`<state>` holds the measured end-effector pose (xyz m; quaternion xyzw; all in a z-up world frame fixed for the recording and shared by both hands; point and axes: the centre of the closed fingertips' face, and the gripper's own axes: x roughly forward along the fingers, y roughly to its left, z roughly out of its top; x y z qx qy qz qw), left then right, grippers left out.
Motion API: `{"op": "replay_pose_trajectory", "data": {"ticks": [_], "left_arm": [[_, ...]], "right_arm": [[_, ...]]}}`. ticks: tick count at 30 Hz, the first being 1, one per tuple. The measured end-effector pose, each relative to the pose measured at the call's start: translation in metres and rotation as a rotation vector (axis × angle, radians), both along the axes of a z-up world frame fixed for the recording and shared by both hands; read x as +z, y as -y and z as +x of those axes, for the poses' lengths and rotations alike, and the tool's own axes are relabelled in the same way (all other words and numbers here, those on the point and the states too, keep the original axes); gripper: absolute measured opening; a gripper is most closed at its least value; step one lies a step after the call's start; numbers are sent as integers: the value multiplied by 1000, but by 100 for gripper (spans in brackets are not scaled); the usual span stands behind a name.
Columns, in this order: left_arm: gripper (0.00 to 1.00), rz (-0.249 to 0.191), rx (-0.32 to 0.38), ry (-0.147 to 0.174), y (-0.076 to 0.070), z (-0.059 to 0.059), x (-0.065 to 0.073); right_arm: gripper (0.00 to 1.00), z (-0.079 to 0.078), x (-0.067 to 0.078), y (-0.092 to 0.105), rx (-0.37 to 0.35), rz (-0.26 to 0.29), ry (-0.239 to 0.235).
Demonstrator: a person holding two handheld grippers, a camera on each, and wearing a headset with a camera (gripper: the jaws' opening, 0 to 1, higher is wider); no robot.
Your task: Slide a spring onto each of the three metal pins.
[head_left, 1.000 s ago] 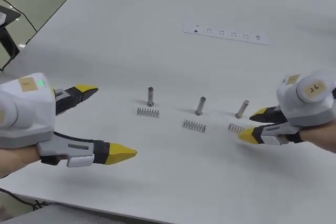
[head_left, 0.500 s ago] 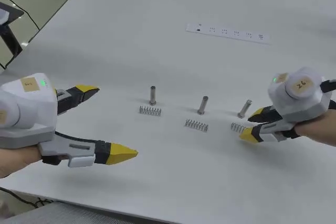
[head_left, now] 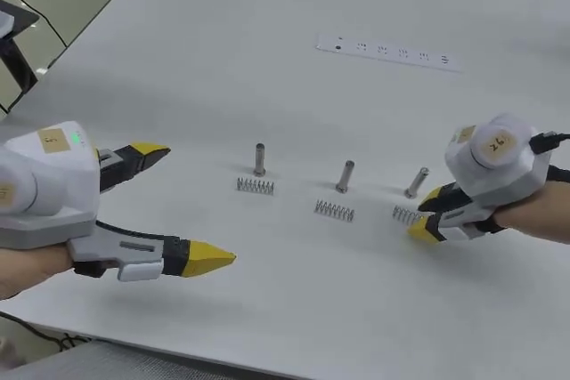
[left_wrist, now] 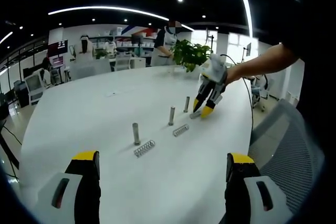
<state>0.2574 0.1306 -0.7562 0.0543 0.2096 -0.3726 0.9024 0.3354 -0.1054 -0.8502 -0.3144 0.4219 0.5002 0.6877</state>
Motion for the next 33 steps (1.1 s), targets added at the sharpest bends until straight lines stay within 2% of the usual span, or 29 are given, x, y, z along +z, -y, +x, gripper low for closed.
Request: {"op": "replay_pose_trajectory", "data": {"ticks": [21, 33], "left_arm": [[98, 2, 0, -2, -1, -2, 0], [98, 0, -1, -3, 0, -2, 0]], "right_arm": [[15, 0, -4, -2, 27, -38, -11], [9, 0, -5, -2, 29, -38, -11]]}}
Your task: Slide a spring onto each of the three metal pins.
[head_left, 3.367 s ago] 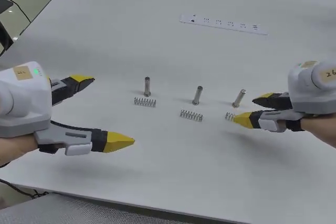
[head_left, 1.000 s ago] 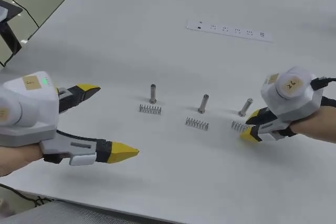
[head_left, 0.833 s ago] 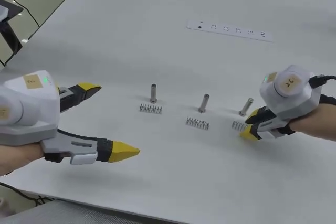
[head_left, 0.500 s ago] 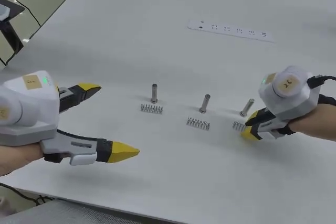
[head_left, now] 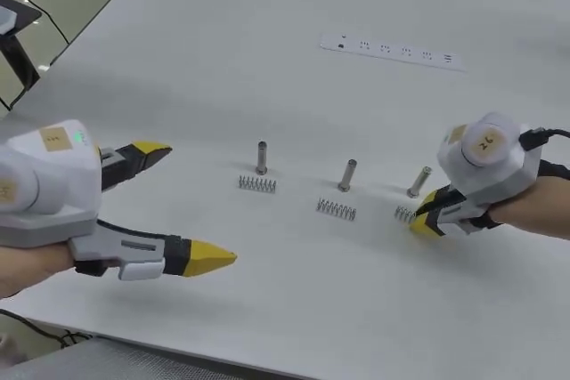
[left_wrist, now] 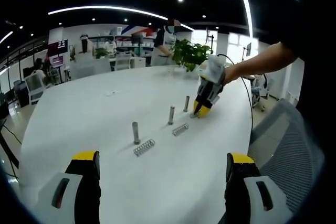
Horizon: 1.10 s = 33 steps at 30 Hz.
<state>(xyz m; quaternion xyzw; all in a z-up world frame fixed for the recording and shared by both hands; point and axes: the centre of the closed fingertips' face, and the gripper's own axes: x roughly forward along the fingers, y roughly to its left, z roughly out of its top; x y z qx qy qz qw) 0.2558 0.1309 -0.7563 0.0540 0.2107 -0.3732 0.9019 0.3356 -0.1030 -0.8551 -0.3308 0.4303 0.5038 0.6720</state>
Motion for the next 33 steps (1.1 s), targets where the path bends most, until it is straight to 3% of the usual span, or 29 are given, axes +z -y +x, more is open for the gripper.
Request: {"op": "replay_pose_trajectory", "data": {"ticks": [10, 18, 33], "left_arm": [[98, 3, -2, 0, 0, 0, 1], [98, 6, -11, -1, 2, -1, 1], [97, 9, -47, 1, 15, -4, 2]], "right_arm": [[8, 0, 1, 1, 12, -6, 14], [8, -1, 13, -3, 14, 16, 25], [8, -20, 36, -18, 84, 50, 44]]}}
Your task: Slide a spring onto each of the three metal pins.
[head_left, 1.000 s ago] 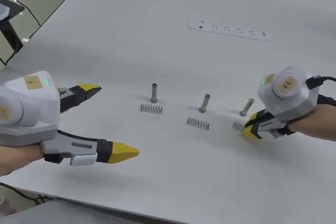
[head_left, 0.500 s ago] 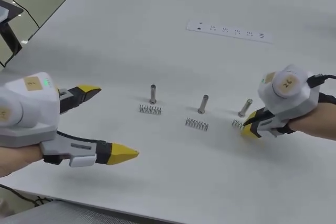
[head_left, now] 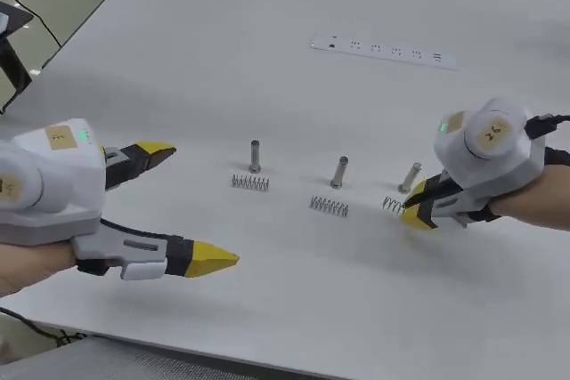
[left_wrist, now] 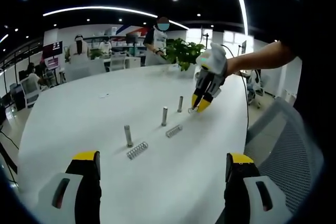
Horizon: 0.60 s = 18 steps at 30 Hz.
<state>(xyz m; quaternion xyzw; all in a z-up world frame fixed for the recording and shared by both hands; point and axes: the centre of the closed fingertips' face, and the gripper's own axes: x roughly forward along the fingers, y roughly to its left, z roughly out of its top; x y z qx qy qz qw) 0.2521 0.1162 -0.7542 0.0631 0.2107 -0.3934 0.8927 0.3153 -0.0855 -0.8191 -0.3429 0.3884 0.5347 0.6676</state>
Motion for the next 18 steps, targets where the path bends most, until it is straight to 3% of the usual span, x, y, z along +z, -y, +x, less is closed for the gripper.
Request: {"op": "replay_pose_trajectory", "data": {"ticks": [9, 18], "left_arm": [[96, -7, -34, -9, 10, -2, -2], [94, -2, -84, -19, 23, 2, -6]], "right_arm": [[8, -11, 5, -9, 25, 6, -18], [8, -21, 18, -22, 67, 16, -3]]}}
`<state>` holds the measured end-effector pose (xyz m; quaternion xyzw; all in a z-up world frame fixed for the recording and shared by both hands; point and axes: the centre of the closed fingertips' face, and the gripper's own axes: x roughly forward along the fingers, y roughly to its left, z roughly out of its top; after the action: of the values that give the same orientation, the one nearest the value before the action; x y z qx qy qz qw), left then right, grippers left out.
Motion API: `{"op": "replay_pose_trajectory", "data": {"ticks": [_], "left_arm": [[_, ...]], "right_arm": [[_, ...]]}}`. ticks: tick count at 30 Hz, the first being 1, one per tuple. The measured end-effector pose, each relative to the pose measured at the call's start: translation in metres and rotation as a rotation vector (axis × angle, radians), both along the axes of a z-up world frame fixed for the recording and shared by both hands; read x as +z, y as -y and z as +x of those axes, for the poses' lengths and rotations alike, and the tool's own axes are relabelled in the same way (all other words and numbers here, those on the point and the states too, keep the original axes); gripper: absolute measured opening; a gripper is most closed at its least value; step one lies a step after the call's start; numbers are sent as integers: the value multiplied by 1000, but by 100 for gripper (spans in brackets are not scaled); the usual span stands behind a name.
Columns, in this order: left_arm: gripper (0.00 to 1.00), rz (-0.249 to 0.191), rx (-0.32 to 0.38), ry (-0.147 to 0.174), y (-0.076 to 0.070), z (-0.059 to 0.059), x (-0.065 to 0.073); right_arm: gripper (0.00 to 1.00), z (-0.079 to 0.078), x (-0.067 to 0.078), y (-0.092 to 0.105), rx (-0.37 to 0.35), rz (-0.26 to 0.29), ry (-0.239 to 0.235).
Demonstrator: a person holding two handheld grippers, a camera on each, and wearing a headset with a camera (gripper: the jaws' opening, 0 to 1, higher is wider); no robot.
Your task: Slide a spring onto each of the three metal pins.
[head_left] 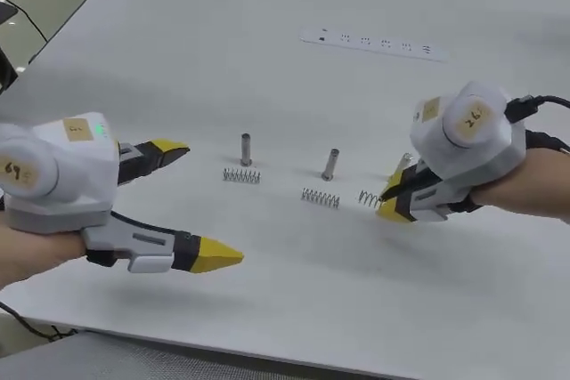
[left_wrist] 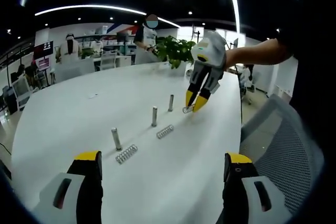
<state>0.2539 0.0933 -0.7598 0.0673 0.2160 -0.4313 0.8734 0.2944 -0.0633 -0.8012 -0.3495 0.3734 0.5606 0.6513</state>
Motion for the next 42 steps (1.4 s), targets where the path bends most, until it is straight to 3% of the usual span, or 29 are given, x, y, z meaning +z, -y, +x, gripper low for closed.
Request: {"op": "replay_pose_trajectory", "data": {"ticks": [15, 20, 26, 28, 30, 42], "left_arm": [[83, -30, -104, -1, 43, 2, 6], [77, -51, -138, -9, 57, 4, 8], [67, -43, -196, -14, 78, 3, 6], [61, -3, -228, -16, 83, 1, 0], [59, 4, -239, -12, 88, 2, -3], [42, -38, -244, -20, 102, 7, 1]], "right_arm": [[8, -19, -1, -15, 94, -21, 3], [8, -23, 7, -23, 114, -5, 10], [8, -27, 12, -29, 138, 2, 16], [8, -28, 14, -30, 144, 6, 15], [8, -30, 15, -31, 148, 8, 15], [8, -36, 19, -33, 167, 19, 7]]}}
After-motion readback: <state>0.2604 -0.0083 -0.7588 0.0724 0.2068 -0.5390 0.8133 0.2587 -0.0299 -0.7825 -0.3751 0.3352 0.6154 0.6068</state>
